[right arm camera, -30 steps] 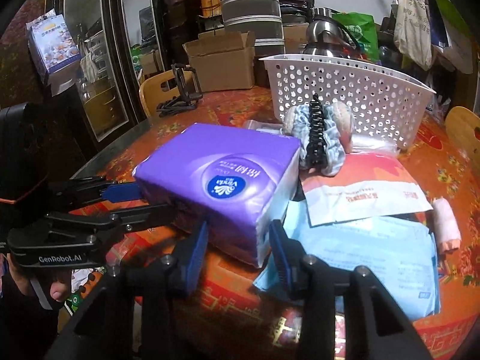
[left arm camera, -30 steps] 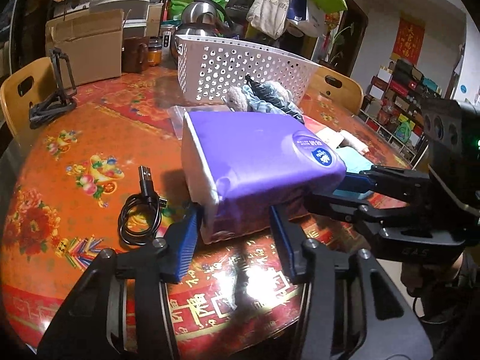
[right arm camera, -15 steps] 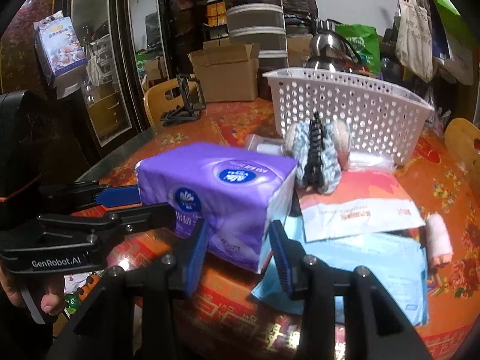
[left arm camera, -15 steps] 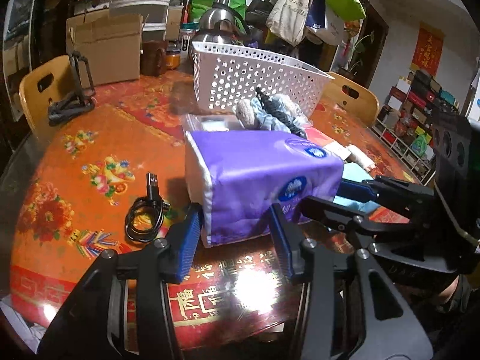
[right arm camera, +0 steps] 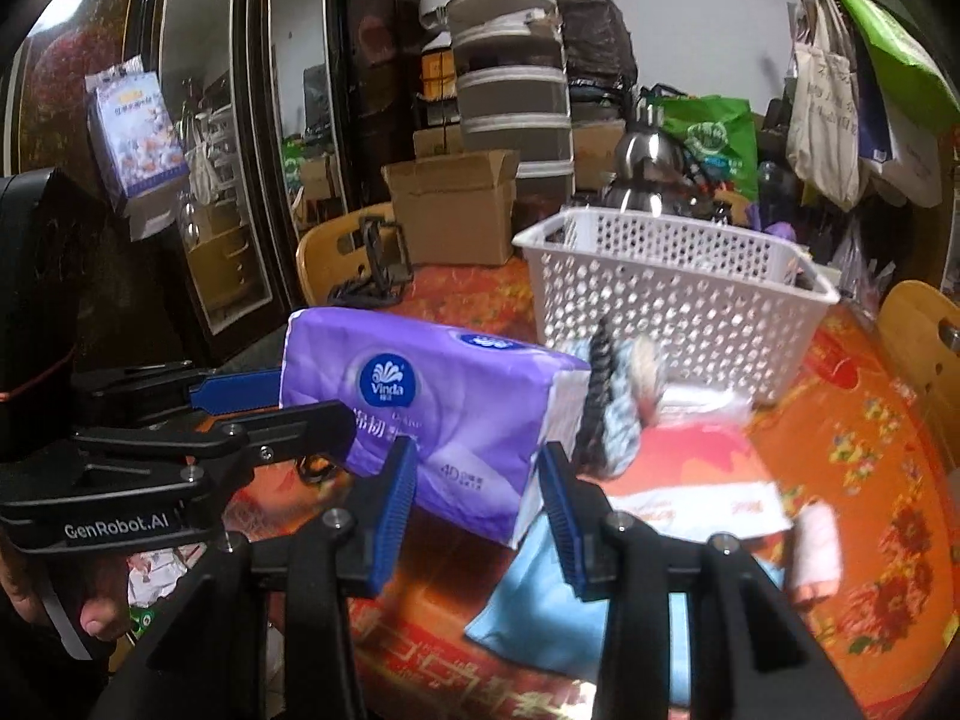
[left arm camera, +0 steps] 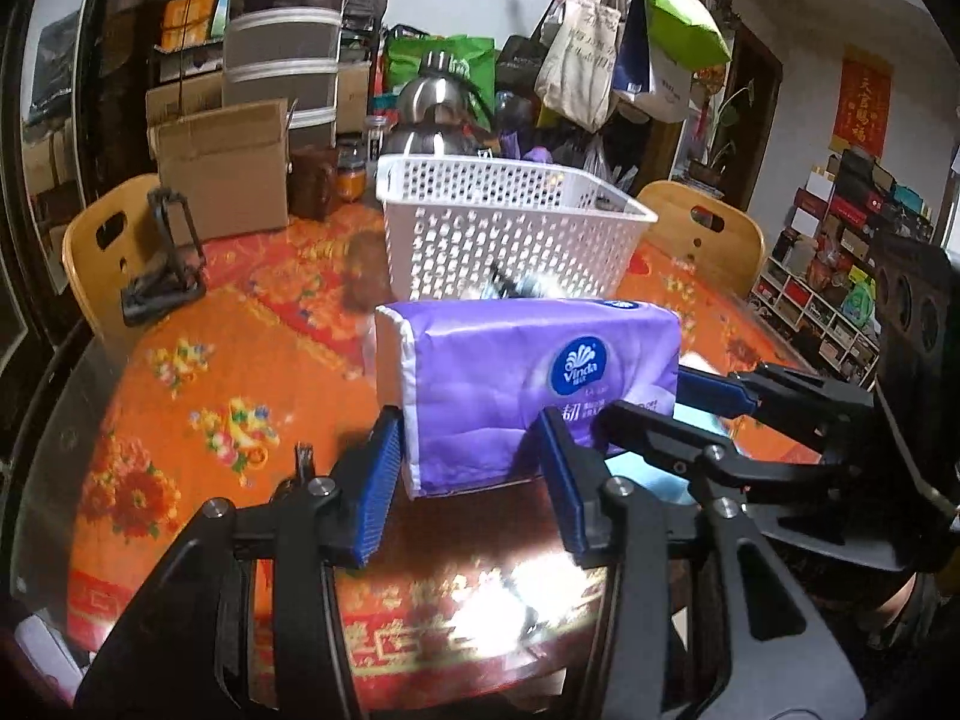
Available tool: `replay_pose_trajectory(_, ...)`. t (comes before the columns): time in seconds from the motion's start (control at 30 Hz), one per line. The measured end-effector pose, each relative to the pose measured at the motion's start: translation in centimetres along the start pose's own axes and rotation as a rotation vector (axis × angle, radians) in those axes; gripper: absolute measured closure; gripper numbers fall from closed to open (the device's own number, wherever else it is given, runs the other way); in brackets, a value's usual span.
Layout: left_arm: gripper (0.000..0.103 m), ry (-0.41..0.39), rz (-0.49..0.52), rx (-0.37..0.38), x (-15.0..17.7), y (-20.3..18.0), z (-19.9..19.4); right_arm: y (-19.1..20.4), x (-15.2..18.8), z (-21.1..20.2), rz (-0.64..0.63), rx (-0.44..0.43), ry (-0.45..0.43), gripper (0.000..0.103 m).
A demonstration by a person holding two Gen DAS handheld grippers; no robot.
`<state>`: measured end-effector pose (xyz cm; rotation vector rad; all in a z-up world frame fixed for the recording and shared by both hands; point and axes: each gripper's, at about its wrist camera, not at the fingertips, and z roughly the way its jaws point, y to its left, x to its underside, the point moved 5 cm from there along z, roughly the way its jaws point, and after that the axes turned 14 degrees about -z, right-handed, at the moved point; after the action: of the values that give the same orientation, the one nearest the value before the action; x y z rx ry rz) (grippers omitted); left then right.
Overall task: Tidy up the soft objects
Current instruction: 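Lift the tissue pack with both grippers, lower it into the white basket, open both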
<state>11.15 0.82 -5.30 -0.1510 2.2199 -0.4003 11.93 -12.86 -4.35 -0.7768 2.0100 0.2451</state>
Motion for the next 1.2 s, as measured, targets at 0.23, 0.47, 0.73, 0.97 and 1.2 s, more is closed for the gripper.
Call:
replay_pose_trajectory(0.23, 0.06, -0.027, 0.026, 0.022, -3.7, -3.8, 1.5, -3.8, -2.1, -0.7, -0.001, 0.053, -0.031, 0.062)
replay_pose_trajectory(0.47, 0.06, -0.059, 0.068, 0.062, -9.2, -8.2, 3.4, -8.8, -5.6, -1.3, 0.004, 0.1, -0.059, 0.062)
replay_pose_trajectory(0.73, 0.06, -0.069, 0.096, 0.085, -18.6, -12.5, 7.0, -15.6, -11.5, -0.5, 0.004, 0.14, -0.069, 0.062)
replay_pose_trajectory(0.97, 0.06, -0.003, 0.064, 0.083, -23.9, -13.2, 14.2, -20.8, -13.1, 4.5, 0.037, 0.153, 0.003, 0.062)
replay_pose_trajectory(1.2, 0.06, 0.075, 0.024, 0.036, -24.2, -10.7, 21.1, -23.2, -11.9, 10.4, 0.073, 0.102, 0.073, 0.062)
